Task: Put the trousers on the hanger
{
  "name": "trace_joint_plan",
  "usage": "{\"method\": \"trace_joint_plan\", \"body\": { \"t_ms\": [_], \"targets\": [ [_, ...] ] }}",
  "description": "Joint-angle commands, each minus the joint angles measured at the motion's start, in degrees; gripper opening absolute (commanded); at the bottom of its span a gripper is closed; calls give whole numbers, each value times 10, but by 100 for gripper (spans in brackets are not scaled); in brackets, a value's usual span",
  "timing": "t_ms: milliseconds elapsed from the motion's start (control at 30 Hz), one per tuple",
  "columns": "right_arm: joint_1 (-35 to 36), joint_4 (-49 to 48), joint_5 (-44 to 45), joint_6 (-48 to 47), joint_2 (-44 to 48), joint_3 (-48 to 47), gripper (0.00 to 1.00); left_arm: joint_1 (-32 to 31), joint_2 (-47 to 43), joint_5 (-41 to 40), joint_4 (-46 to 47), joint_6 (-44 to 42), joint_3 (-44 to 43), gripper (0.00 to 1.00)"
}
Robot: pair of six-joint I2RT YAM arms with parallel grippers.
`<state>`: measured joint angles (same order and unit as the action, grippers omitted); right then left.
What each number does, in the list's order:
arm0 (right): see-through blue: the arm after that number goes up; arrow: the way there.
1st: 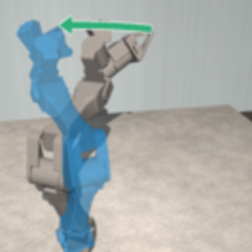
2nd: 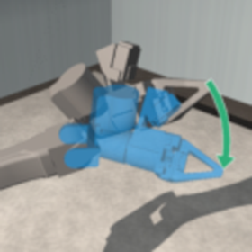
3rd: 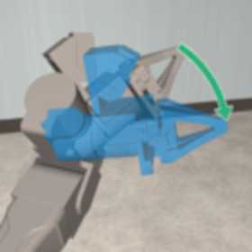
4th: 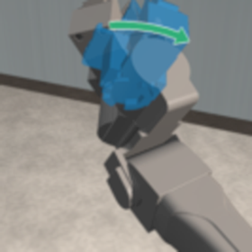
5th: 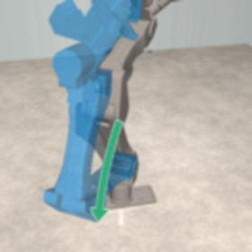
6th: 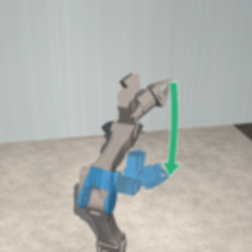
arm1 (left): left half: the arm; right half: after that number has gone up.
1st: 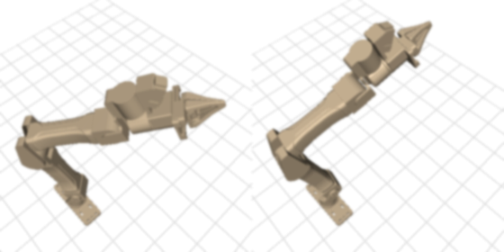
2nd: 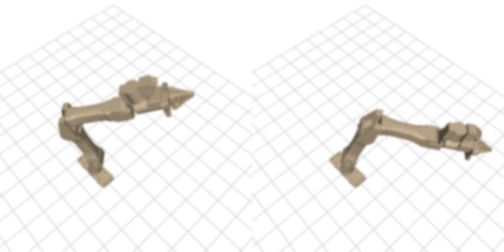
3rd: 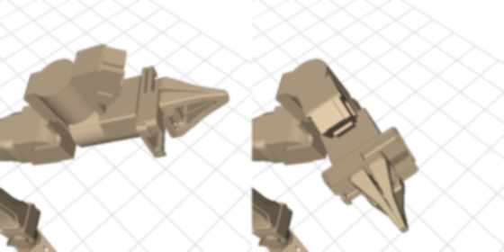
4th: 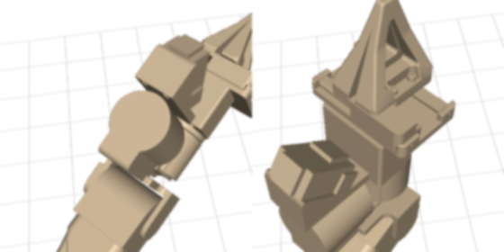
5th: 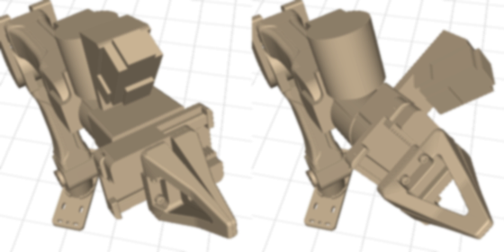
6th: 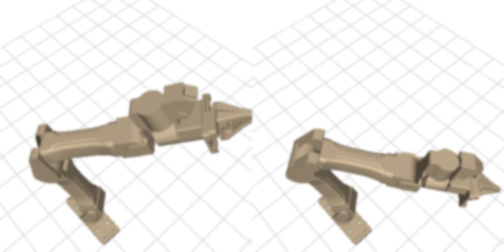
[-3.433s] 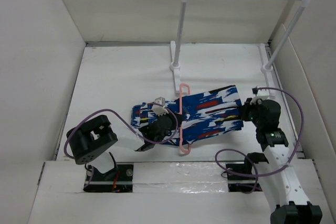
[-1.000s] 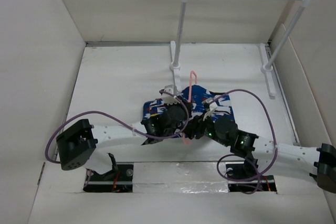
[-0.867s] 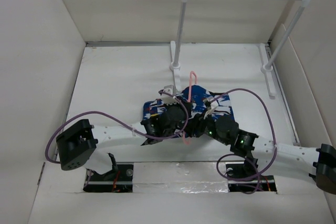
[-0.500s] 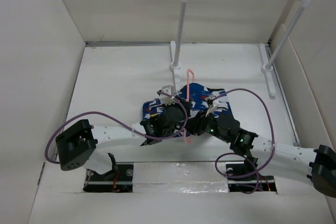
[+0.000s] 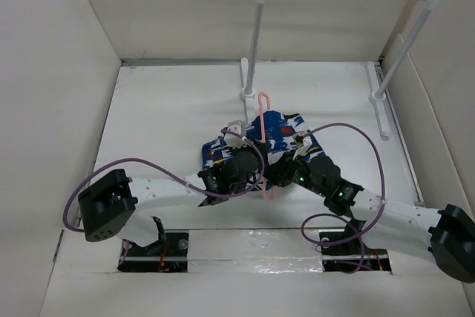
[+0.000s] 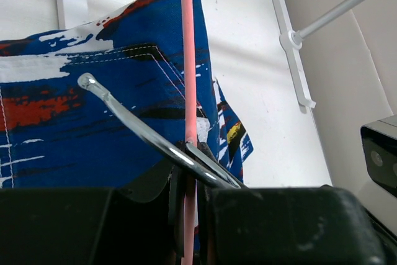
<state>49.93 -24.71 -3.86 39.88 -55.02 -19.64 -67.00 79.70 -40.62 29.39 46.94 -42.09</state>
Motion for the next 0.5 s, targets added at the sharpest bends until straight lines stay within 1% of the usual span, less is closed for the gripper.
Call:
{"method": "trace_joint_plan", "body": {
  "t_ms": [0,33,67,100,133,233,333,400,433,467],
  "targets": [
    [1,-75,-62,-20,-4,-7,19,-6,-36,21,76,8,-11,0],
    [-5,-78,-74,-16,-5,-3,19,-6,-37,24,78,8,-11,0],
    [-5,-86,-75,-14,-5,0,14,-6,-36,25,78,5,-12,0],
    [-5,-99,-76,-8,-6,5,5,-6,-35,27,74,3,-14,0],
    [-11,-109,-77,-5,-6,13,0,-6,-34,27,74,3,-14,0],
    [-18,-165,-86,18,-4,34,0,-6,-36,45,95,3,-3,0],
    [-28,-214,-98,40,6,47,0,-6,-34,60,88,-19,-17,0],
    [-42,-230,-111,54,14,48,0,-6,-39,68,83,-32,-26,12],
    [-48,-238,-119,60,21,49,0,-6,-47,77,83,-37,-26,23],
    [-55,-249,-131,68,26,51,0,-6,-52,81,83,-46,-29,29]
  ]
}}
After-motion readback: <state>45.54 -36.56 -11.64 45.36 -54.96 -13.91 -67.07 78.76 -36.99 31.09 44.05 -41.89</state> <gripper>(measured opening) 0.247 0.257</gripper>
